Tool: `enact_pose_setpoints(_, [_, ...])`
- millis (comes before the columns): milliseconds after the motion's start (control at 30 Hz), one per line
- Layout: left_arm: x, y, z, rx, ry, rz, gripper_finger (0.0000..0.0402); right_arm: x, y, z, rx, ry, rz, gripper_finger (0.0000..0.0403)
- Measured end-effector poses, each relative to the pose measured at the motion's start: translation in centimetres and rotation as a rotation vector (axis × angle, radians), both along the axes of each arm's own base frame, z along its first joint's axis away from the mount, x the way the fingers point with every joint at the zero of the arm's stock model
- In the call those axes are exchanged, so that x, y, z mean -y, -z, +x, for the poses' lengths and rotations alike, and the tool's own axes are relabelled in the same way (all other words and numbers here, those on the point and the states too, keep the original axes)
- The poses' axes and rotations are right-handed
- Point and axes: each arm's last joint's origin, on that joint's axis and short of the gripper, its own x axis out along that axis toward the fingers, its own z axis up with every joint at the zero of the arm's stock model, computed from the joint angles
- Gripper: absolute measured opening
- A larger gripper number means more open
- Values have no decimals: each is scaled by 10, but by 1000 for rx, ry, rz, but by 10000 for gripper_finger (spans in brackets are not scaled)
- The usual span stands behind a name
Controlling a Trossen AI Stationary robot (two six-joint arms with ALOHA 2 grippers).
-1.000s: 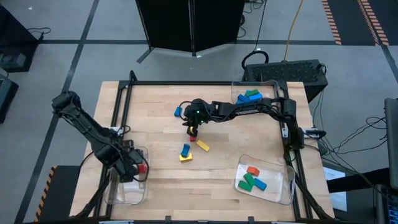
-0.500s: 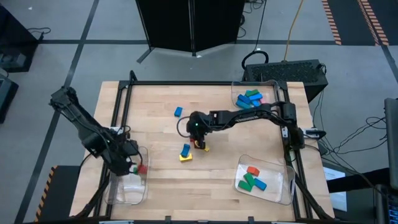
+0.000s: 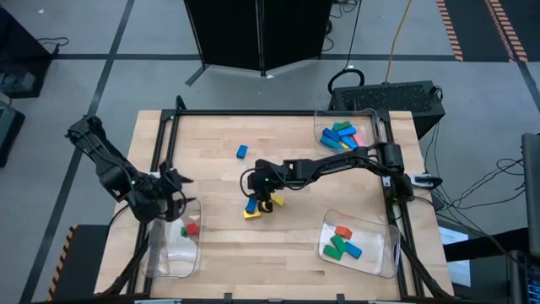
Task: Sort blocks by size
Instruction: Put the blue arch block into the bottom left transparent bin
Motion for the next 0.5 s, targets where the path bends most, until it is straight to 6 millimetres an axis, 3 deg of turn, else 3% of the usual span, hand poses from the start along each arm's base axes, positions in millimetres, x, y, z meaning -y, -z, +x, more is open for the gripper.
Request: enact_pose_setpoints(500, [-5,-4,4,125,-102,94,273,-10,22,2,-60,140,24,118])
